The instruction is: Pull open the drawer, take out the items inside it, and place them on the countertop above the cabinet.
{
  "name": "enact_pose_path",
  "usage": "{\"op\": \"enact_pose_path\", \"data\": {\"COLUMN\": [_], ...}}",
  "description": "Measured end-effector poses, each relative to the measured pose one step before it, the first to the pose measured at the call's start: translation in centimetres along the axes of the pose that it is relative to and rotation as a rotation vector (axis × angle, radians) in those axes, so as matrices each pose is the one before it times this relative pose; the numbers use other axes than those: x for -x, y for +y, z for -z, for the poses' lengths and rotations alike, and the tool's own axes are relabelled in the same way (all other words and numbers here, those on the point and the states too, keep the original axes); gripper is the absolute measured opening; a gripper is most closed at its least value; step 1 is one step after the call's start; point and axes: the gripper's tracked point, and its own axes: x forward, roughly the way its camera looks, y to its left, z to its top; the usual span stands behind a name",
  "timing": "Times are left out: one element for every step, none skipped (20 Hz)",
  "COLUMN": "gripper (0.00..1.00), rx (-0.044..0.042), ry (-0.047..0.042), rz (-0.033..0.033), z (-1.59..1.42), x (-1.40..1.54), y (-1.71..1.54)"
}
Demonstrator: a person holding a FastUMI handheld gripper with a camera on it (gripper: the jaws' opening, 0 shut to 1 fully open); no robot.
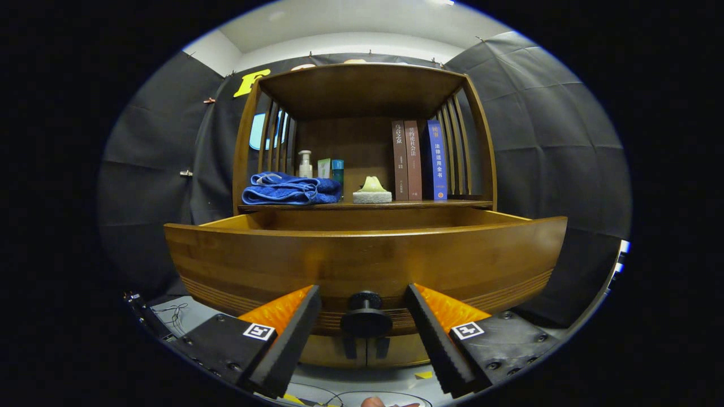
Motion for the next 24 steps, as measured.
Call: {"op": "enact_pose_path", "data": {"gripper": [0.98,0.98,0.98,0.98,0.99,0.98,0.98,0.99,0.98,0.98,0.98,0.98,0.98,0.98,0.98,0.98,0.98,0.98,0.98,0.99,0.99,0.99,0.99,0.99], "rx": [0.00859,0.00461,0.00048,-0.00317,-0.00238,0.00033,0.00056,-0.00097,-0.0021,-0.00214,-0.00409,-0.00228,-0.00224,-0.00225,-0.00129,-0.00048,0.00041,0.00155,0.0005,0.00141,0.00126,0.00092,0.00011,-0.00039], "ry": [0.00564,0.0015,0.00666,0.0051,0.0032,0.00049,-0.00576,-0.00727,-0.00332,0.00219,0.00547,0.00075,0.00218,-0.00069,0.00028,0.00003,-0.00107,-0.00131,-0.00163,0.00003,-0.00197,0.00044,0.00037,0.00011], "rz": [-0.00044,-0.00174,-0.002,-0.00224,-0.00105,-0.00063,-0.00039,-0.00051,0.00084,0.00027,-0.0007,0.00164,0.00006,0.00076,-0.00006,0.0003,0.00047,0.00084,0.0,0.00017,0.0001,0.00017,0.0005,0.00003], "z": [-0.057,-0.09,0.03,-0.051,-0.075,-0.084,-0.207,-0.437,-0.124,-0.032,-0.01,-0.069,-0.042,-0.058,0.018,0.013,-0.02,0.011,0.011,0.021,-0.019,-0.05,-0.007,-0.091], "x": [-0.255,-0.154,-0.288,-0.448,-0.658,-0.655,-0.486,-0.528,-0.598,-0.387,-0.795,-0.4,-0.535,-0.6,-0.498,-0.705,-0.574,-0.454,-0.531,-0.477,-0.567,-0.334,-0.476,-1.17], "y": [-0.024,-0.091,0.018,-0.013,-0.071,0.036,-0.034,0.036,-0.019,0.015,0.072,-0.035,-0.02,0.076,0.028,0.022,0.012,0.036,-0.017,0.022,-0.043,0.065,0.036,-0.088]}}
